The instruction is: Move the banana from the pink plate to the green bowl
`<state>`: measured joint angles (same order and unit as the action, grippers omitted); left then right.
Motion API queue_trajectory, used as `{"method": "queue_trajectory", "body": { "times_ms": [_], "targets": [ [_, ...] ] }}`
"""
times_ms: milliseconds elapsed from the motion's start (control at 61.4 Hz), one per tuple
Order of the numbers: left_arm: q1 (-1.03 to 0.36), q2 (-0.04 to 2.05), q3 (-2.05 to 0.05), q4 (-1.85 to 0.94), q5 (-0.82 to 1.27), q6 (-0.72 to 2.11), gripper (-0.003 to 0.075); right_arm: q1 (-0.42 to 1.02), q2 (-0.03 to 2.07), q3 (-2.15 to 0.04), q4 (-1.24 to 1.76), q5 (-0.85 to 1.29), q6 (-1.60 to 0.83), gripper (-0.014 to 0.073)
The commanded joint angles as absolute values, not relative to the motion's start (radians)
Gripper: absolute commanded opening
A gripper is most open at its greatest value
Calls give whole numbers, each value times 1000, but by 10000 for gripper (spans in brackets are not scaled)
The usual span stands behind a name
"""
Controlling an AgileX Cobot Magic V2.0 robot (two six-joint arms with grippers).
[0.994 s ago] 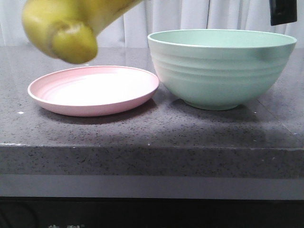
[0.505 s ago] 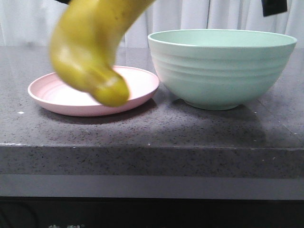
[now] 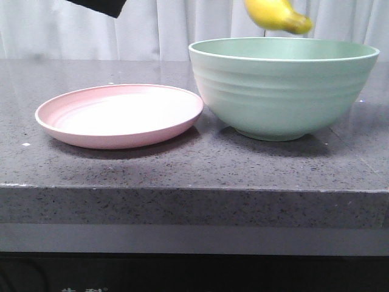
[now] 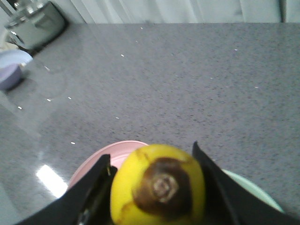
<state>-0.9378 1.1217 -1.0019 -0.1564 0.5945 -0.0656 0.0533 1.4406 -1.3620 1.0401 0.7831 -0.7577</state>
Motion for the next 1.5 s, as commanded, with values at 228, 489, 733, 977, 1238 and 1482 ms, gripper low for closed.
{"method": "queue_trajectory", "body": {
  "times_ms": [228, 489, 733, 977, 1238, 1482],
  "targets": [
    [-946, 1101, -1031, -160, 529, -67, 662, 74, 1649, -1495, 972, 740, -770, 194],
    [-946, 1101, -1031, -160, 530, -67, 662, 83, 1676, -1495, 953, 746, -770, 198],
    [-946, 1101, -1031, -160, 530, -67, 662, 83, 1676, -1495, 946, 753, -770, 404],
    [-946, 1101, -1031, -160, 530, -67, 662, 72, 1649, -1532, 855, 826, -684, 469],
    [-855, 1101, -1031, -154, 530, -67, 662, 30, 1548, -1675, 416, 1120, -110, 426],
    [-649, 1101, -1031, -123, 524, -67, 445, 30, 1527, -1707, 304, 1247, -96, 59]
  ]
}}
